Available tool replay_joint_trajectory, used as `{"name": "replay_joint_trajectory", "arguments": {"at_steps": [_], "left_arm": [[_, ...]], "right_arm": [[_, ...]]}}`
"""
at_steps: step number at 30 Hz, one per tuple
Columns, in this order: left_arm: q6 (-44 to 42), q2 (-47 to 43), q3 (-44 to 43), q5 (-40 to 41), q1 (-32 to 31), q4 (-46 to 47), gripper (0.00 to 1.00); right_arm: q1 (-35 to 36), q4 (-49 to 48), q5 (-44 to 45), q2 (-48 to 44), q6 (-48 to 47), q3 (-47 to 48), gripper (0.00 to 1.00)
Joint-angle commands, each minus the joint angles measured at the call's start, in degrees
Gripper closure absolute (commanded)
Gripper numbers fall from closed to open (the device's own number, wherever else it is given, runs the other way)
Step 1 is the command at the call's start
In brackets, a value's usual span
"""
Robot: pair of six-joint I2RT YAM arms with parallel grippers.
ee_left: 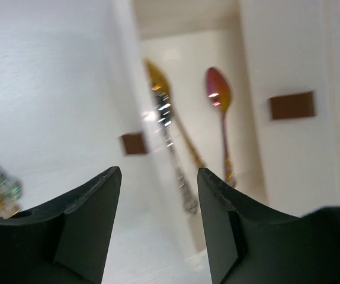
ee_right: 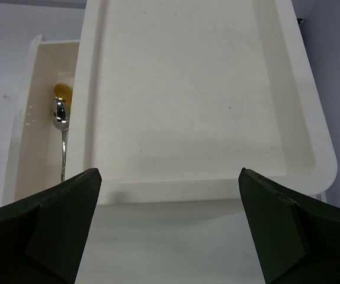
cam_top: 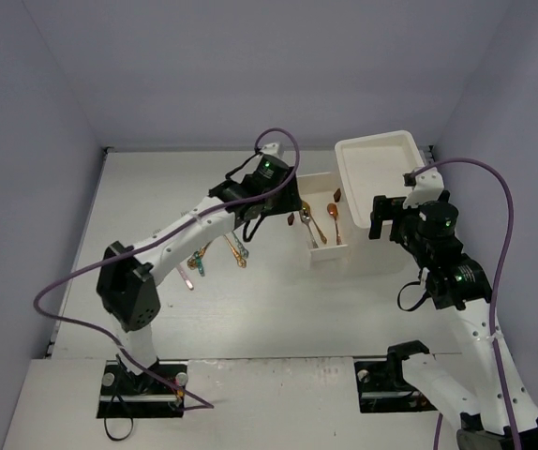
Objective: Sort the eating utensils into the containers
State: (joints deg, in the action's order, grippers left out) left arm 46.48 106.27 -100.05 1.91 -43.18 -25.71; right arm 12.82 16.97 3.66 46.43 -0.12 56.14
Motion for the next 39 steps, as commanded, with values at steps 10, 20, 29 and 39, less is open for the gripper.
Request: {"name": "replay_joint_trajectory", "arguments": {"at_steps": [10, 20, 29, 39], "left_arm": [[8.0, -14.7, 26.3, 12.4, 7.6, -4.6, 0.50], [9.1, -5.4, 24.4, 12.1, 13.8, -5.1, 0.60], [9.7, 1.9, 20.1, 10.3, 16.6, -5.6, 0.67], [10.4, 5.8, 18.5, 10.4, 17.6, -6.2, 0.69]], "right_arm": [[0.5, -3.7, 0.1, 1.5, -0.2, 2.3, 0.00], [0.5, -3.7, -0.3, 0.5, -0.1, 1.6, 0.00], [0.4, -3.7, -0.7, 0.1, -0.1, 0.9, 0.00], [0.5, -3.8, -0.6, 0.0, -0.2, 0.3, 0.00]]}}
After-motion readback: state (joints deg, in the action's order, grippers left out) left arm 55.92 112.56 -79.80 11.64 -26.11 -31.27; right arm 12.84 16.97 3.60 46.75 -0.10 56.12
